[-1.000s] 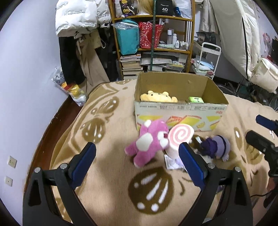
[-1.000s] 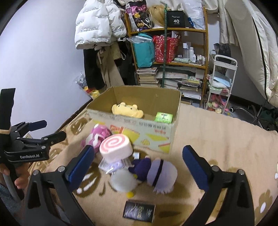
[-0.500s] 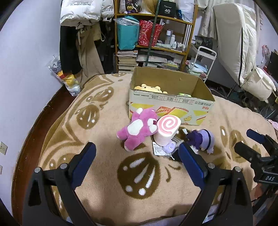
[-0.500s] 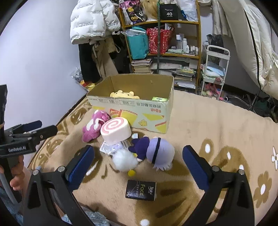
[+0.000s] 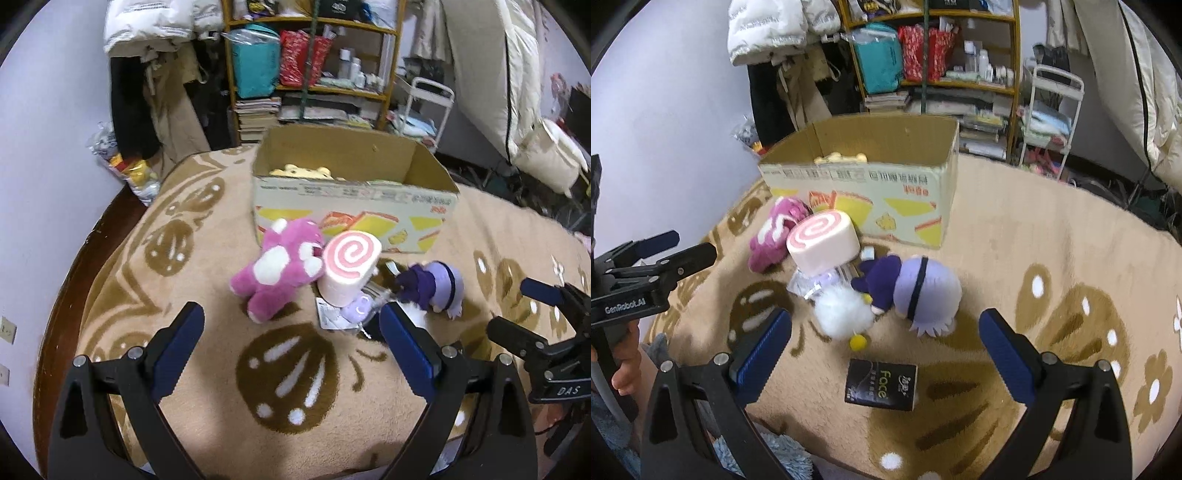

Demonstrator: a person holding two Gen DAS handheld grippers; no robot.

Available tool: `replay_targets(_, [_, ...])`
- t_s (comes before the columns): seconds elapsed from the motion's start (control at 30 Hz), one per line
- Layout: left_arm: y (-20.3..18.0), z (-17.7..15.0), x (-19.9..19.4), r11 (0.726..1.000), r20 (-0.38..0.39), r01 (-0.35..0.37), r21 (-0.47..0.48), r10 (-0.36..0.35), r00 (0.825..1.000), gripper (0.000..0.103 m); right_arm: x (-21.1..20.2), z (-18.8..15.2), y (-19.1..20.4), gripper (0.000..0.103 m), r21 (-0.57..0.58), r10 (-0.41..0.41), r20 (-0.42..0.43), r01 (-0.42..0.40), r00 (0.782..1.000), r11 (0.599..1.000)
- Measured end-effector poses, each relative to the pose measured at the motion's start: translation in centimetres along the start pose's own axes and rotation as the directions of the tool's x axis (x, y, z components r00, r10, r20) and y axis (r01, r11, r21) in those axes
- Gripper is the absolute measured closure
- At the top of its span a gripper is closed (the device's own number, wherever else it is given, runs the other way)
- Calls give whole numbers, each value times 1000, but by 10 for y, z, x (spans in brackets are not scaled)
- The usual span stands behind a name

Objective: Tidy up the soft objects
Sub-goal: 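Grip the black Face tissue pack with the right tool while the left tool grips the white fluffy plush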

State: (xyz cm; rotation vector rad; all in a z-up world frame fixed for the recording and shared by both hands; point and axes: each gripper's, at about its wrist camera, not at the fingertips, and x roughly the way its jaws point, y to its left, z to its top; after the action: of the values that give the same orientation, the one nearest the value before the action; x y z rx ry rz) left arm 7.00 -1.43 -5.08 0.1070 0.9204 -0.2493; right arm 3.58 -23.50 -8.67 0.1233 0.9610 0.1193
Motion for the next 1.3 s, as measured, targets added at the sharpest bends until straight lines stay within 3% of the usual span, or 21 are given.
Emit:
replay_targets(0.3, [-26,-1,39,991,-124,118,64,-109,986,8,36,-11,-2,0,7,-2,-156,3,988,1000])
replay_targets(0.67, [-55,-6,85,974,-242,183,134,-147,959,8,77,-28,-17,0,105,65,-325,-32,943,994])
replay_targets(0.87, [-70,-8,100,960,-291,234,152,-182,939,8,95,-38,-17,5,133,104,-397,-55,912,990])
replay_targets(0.97, [-77,-11,103,955,-297,244,170,-186,936,8,104,-44,-14,19,127,116,-437,-67,892,990])
replay_targets(1.1, [-84,-10,108,955,-297,238,175,-179,938,8,106,-45,-10,29,91,76,-442,-39,894,995])
replay_targets(1.2, [-86,-9,110,960,-286,228,164,-175,942,9,107,-44,-14,30,96,62,-433,-23,899,995])
replay_targets(1.3, [-87,-8,109,958,-267,226,175,-175,948,19,109,-42,-14,30,78,39,-425,-7,904,997])
